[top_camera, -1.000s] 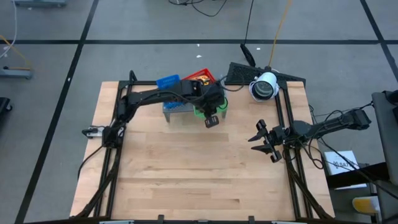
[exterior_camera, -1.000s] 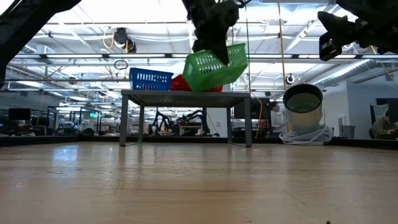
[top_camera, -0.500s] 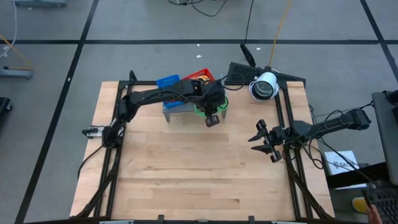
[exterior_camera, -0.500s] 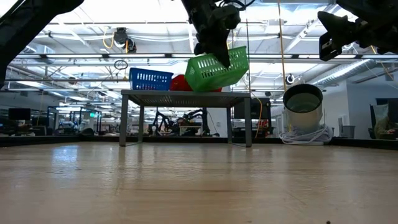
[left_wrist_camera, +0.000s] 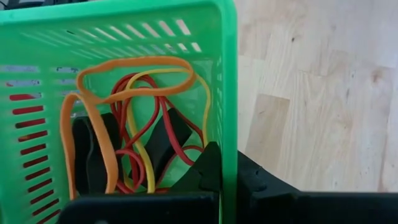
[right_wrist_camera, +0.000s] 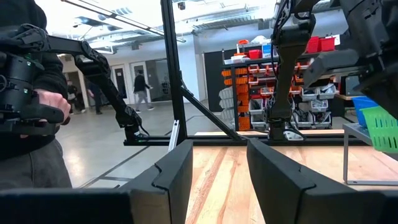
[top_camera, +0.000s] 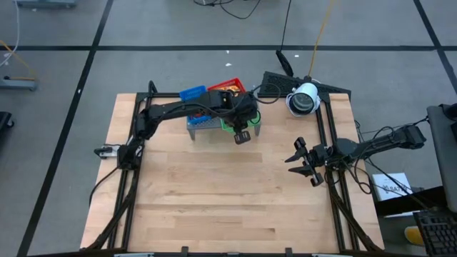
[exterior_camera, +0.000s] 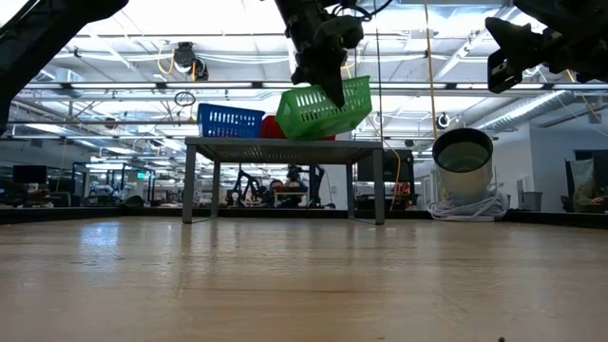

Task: Pick & Place Office Desk Supplies
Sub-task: Put the green basket on the shelf

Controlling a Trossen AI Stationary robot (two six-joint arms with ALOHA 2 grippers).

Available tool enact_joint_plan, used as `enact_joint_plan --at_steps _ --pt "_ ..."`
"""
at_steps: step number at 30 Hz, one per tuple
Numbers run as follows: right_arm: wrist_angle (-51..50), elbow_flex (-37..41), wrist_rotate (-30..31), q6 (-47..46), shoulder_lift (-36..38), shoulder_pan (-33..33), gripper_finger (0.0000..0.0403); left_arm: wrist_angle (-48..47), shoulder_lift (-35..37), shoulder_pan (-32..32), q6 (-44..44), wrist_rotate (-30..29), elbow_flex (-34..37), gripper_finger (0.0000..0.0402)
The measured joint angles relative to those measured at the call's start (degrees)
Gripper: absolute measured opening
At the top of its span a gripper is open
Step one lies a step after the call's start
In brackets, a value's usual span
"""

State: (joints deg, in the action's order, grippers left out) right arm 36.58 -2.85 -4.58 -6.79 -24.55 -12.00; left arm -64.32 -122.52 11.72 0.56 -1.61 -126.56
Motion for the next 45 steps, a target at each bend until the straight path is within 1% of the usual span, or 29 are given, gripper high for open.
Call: enact_joint_plan --at_steps 12,16,22,27,34,45 --pt "0.0 0.0 0.0 0.0 0.0 0.0 0.0141 0.0 0.0 0.5 0.1 0.0 0.0 0.0009" --pt "0.0 0.0 0.0 0.0 0.0 0.0 0.0141 -0.1 0.0 0.8 0.1 0.0 0.0 0.0004" --pt "0.0 0.0 0.0 0.0 0.0 0.0 0.0141 -0.1 0.0 1.0 0.1 -0.4 0.0 0.0013" --pt "0.0 0.0 0.0 0.0 0.0 0.0 0.0141 -0.1 0.0 1.3 -0.1 -1.3 0.0 0.0004" --pt "0.0 0.0 0.0 0.0 0.0 0.0 0.0141 -0.1 0.0 1.3 -0.9 -3.4 0.0 0.0033" --pt "0.0 0.0 0.0 0.0 0.0 0.0 0.0141 -0.1 0.0 1.3 -1.8 -3.5 0.0 0.0037"
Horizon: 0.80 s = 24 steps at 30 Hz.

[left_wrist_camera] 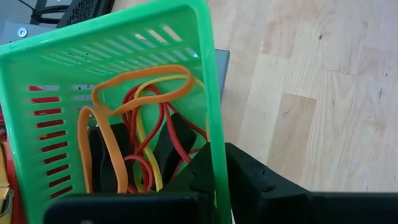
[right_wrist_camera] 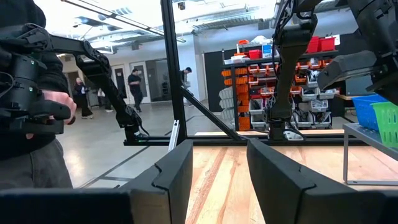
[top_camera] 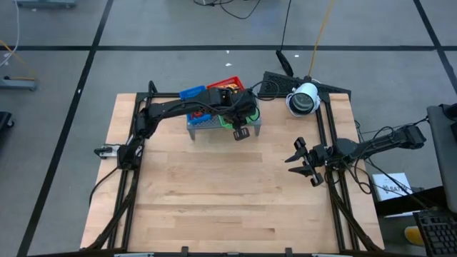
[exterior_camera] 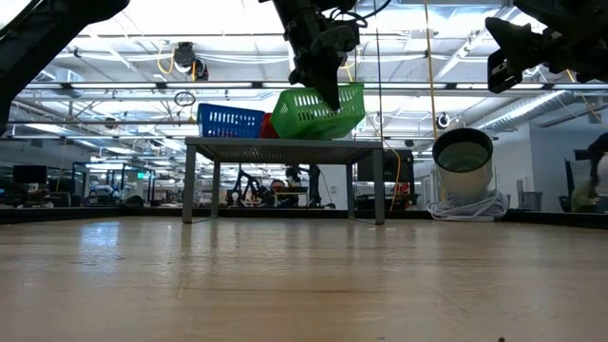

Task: Pick & Place Office Desk Supplies
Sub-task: Put the green basket on the shelf

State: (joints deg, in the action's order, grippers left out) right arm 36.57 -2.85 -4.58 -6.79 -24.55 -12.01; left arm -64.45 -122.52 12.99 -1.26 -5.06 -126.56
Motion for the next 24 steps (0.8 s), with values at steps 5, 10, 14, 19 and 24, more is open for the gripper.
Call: enact_joint_plan --at_steps 5,10,14,19,24 --pt "0.0 0.0 0.0 0.0 0.0 0.0 0.0141 0.0 0.0 0.0 0.1 0.0 0.0 0.0038" --pt "0.0 0.0 0.0 0.0 0.0 0.0 0.0141 0.0 0.0 -0.3 0.3 -0.1 0.0 0.0038" --pt "0.0 0.0 0.0 0.0 0.0 0.0 0.0141 0.0 0.0 -0.3 0.5 0.0 0.0 0.0051" --pt "0.0 0.0 0.0 0.0 0.0 0.0 0.0141 0.0 0.0 -0.3 1.4 -0.2 0.0 0.0097" --pt "0.0 0.0 0.0 0.0 0.0 0.0 0.0141 0.0 0.0 -0.3 1.8 -1.1 0.0 0.0137"
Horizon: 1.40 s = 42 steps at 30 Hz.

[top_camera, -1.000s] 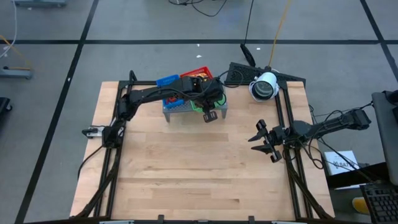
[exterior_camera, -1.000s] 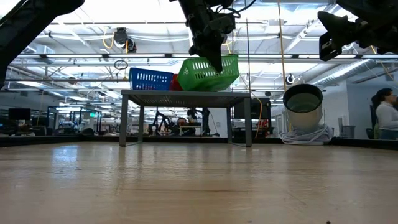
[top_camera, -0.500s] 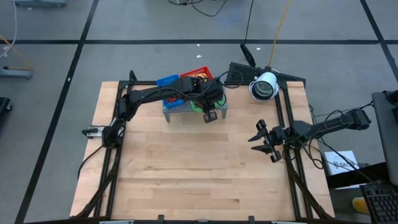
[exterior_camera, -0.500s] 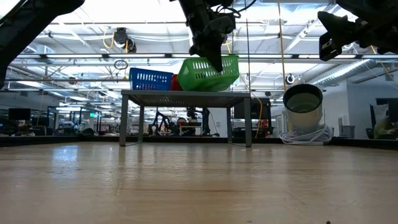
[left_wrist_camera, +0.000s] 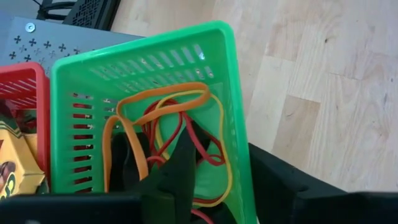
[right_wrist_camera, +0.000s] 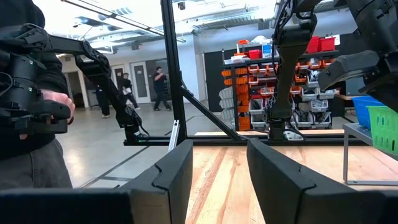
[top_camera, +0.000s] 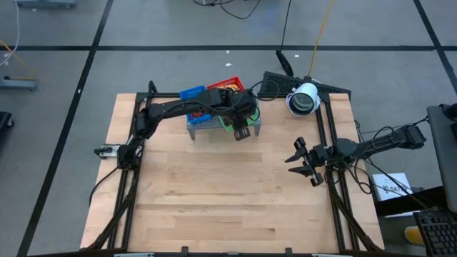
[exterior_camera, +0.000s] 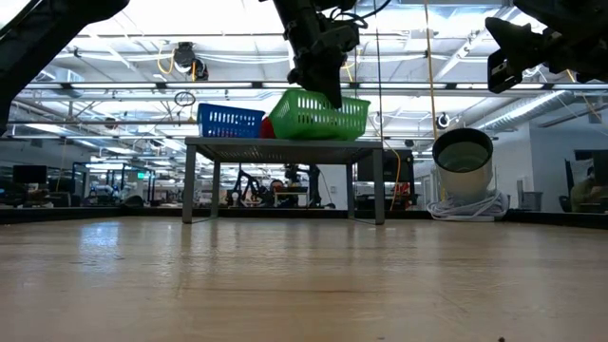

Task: Pick & Place Office Desk Supplies
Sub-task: Put the green basket on the shelf, then return to Home Position

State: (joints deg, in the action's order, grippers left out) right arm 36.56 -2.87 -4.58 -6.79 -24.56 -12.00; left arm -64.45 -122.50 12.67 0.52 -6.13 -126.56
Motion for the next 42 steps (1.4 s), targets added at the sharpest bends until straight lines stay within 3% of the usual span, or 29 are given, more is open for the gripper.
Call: enact_joint_plan --at_steps 8,31,42 --pt "0.0 0.0 0.0 0.0 0.0 0.0 0.0141 0.0 0.0 0.0 0.0 0.0 0.0 0.0164" --pt "0.0 0.0 0.0 0.0 0.0 0.0 0.0141 0.5 0.0 -0.4 0.9 0.7 0.0 0.017" --pt "0.0 0.0 0.0 0.0 0.0 0.0 0.0141 0.8 0.0 -0.4 1.8 1.1 0.0 0.0241"
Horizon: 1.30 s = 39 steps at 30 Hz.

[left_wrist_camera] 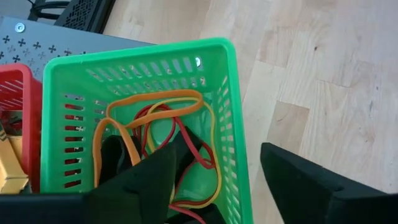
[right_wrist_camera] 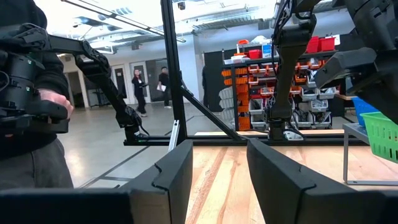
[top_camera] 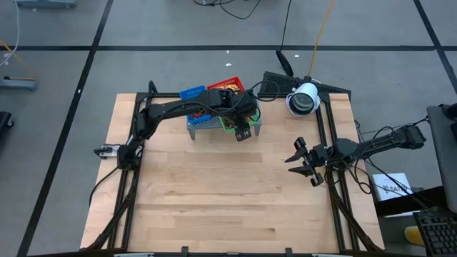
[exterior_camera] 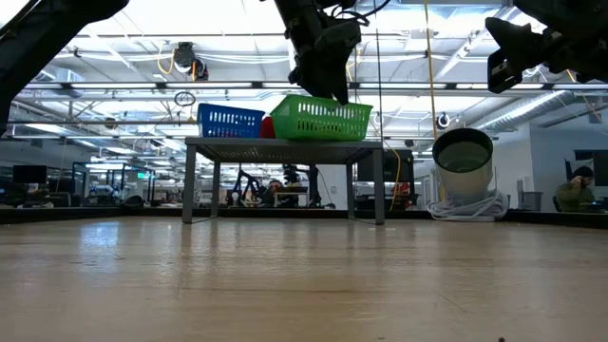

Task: Pick & Place Office Desk Supplies
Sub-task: Return to Home Position

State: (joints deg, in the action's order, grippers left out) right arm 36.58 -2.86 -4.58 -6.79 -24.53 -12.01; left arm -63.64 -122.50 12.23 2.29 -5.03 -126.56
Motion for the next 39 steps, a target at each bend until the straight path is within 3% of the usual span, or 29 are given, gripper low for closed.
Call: enact_joint_plan --at_steps 12,39 --pt "0.0 0.0 0.0 0.0 0.0 0.0 0.0141 0.5 0.0 -0.1 0.0 2.3 0.0 0.0301" --pt "0.0 0.0 0.0 0.0 0.0 0.0 0.0141 4.0 3.2 -2.1 -0.5 2.6 0.0 0.0295"
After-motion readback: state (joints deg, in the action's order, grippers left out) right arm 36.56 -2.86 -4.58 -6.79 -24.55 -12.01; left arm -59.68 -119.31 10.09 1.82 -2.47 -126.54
